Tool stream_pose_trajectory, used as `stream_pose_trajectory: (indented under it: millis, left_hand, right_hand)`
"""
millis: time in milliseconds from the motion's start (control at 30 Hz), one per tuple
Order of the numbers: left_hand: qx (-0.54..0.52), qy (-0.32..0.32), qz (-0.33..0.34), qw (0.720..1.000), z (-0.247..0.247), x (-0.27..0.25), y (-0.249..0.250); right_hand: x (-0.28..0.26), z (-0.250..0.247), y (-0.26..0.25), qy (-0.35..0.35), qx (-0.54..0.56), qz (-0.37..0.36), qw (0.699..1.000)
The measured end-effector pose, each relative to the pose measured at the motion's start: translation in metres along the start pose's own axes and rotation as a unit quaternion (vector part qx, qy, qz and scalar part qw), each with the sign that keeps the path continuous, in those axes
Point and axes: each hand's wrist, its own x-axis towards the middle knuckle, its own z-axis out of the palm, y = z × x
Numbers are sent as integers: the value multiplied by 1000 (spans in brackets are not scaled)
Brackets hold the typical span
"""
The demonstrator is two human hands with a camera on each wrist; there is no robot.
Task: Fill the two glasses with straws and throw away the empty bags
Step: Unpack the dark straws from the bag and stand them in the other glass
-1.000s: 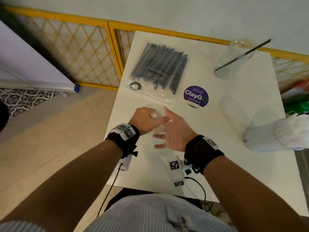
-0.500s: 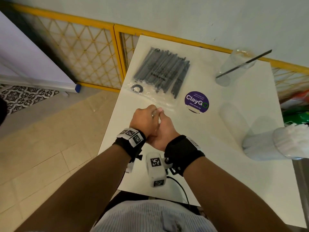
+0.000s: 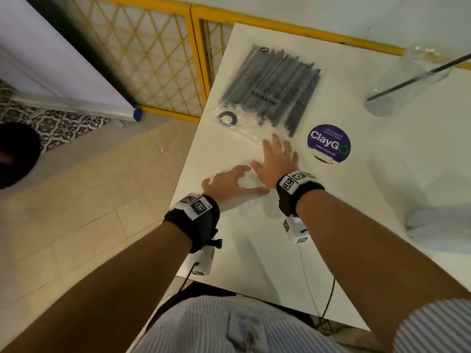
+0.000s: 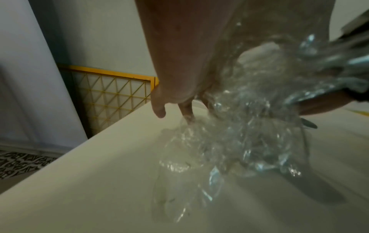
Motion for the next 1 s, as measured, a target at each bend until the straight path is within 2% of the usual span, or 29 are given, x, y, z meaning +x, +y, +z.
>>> stream_pose_trajectory:
  millis: [100, 200, 267, 333, 400, 500, 567, 667, 733, 833, 867, 900, 1000]
  left_hand:
    - [-12, 18, 20, 1000, -9, -3, 5]
    - [-40, 3, 23, 999, -14, -2, 6]
    - [-128, -3, 42, 991, -19, 0, 8]
    - [-248, -17, 51, 967, -29, 0, 11]
    - [-261, -16, 44, 964, -40, 1, 7]
    - [-131, 33, 80, 988, -50, 5, -1]
    - [-18, 13, 104, 994, -48, 5, 1]
    - [189, -90, 125, 970, -40, 5, 2]
    - [222, -150, 111, 957, -34, 5, 2]
    - [285, -263, 89, 918, -32, 4, 7]
    - [278, -293, 86, 911, -35, 4, 9]
    - [249, -311, 80, 914, -42, 4, 12]
    - [81, -294, 72, 950, -71, 9, 17]
  right_hand:
    - [0, 4, 4, -5, -17, -6, 1000]
    - [-13, 3, 7, 10, -8, -8, 1000]
    - [-26, 3, 7, 17, 15, -4, 1000]
    - [-42, 4, 10, 22, 31, -3, 999]
    - [-59, 6, 19, 24, 59, -6, 998]
    - [-78, -2, 32, -26, 222, 31, 974]
    - [-81, -3, 40, -39, 302, 67, 950]
    - [-82, 2, 50, -58, 205, 31, 977]
    - [-86, 7, 55, -59, 140, -6, 988]
    - [-94, 6, 61, -55, 147, -13, 987]
    - [-96, -3, 63, -32, 165, -3, 986]
    - [-96, -17, 67, 25, 181, 11, 983]
    - [-77, -89, 93, 278, 184, 42, 942]
